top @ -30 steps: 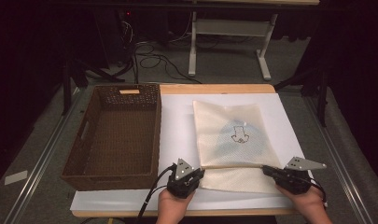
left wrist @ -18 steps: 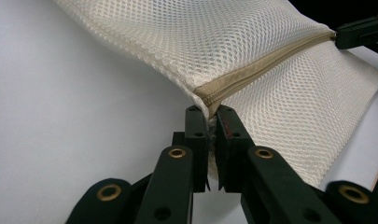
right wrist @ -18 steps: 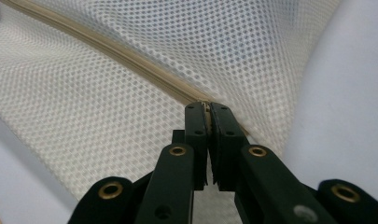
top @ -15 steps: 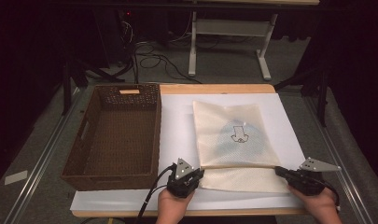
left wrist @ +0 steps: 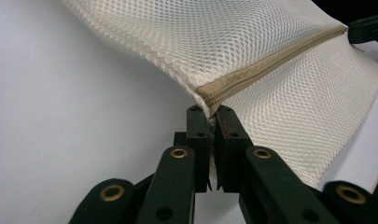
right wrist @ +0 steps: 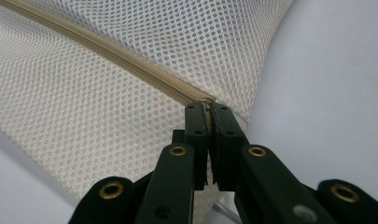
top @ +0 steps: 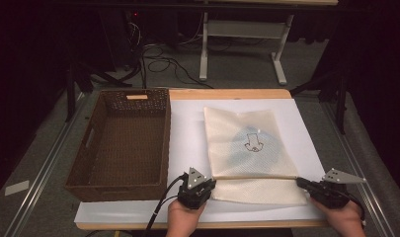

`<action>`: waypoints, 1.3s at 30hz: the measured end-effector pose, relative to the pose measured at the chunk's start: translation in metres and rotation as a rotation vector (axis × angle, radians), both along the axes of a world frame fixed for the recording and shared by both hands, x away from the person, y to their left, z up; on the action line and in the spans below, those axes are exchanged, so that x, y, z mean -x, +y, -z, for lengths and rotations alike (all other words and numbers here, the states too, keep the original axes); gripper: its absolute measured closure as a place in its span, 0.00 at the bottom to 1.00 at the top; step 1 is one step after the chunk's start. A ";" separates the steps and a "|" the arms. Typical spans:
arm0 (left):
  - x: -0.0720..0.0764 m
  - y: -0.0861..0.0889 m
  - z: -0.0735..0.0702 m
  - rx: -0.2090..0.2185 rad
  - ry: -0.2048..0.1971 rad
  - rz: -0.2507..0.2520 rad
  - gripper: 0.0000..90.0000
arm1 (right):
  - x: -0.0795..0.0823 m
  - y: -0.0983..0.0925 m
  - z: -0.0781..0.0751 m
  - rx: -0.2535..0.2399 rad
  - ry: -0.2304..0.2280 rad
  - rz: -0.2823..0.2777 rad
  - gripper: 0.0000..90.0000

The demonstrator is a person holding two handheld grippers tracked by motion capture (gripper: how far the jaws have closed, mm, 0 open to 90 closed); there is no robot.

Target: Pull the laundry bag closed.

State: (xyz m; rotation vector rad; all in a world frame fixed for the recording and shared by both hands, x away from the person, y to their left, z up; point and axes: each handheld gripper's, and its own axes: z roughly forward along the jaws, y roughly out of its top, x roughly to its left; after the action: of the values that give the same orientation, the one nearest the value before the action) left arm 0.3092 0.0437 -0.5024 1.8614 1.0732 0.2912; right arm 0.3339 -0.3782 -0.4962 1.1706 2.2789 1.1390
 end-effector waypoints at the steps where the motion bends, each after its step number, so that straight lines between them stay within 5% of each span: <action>1: 0.000 0.000 0.001 -0.003 0.002 0.002 0.95 | 0.000 0.000 0.000 -0.002 -0.002 -0.003 0.98; 9: 0.000 0.000 0.006 -0.028 0.011 0.014 0.92 | 0.000 0.002 0.001 -0.010 0.010 0.002 0.96; 12: 0.000 0.002 0.007 -0.032 -0.001 0.002 0.75 | 0.001 0.003 0.000 -0.009 -0.004 0.006 0.85; 16: 0.002 0.005 0.000 -0.065 -0.060 -0.033 0.53 | 0.003 0.005 -0.006 -0.041 -0.027 0.020 0.67; 21: 0.018 0.002 -0.020 -0.162 -0.166 -0.060 0.31 | 0.008 0.021 -0.019 -0.060 -0.110 0.006 0.44; 26: 0.034 0.011 -0.038 -0.154 -0.255 -0.047 0.19 | 0.012 0.051 -0.026 -0.091 -0.154 -0.008 0.12; 28: 0.035 0.019 -0.033 -0.107 -0.242 -0.055 0.11 | 0.015 0.064 -0.028 -0.092 -0.166 0.000 0.03; 30: 0.031 0.021 -0.030 -0.065 -0.181 -0.049 0.00 | 0.018 0.075 -0.029 -0.091 -0.170 0.005 0.00; 33: 0.028 0.015 -0.026 -0.115 -0.178 -0.027 0.00 | 0.021 0.088 -0.030 -0.060 -0.180 0.019 0.00; 39: 0.025 0.013 -0.024 -0.110 -0.161 -0.010 0.00 | 0.022 0.085 -0.027 -0.061 -0.203 0.004 0.00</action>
State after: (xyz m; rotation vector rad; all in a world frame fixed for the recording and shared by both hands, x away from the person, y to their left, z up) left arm 0.2840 0.0568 -0.4781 1.8950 0.9733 0.5063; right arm 0.3118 -0.2936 -0.4690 1.0295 2.1017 1.2726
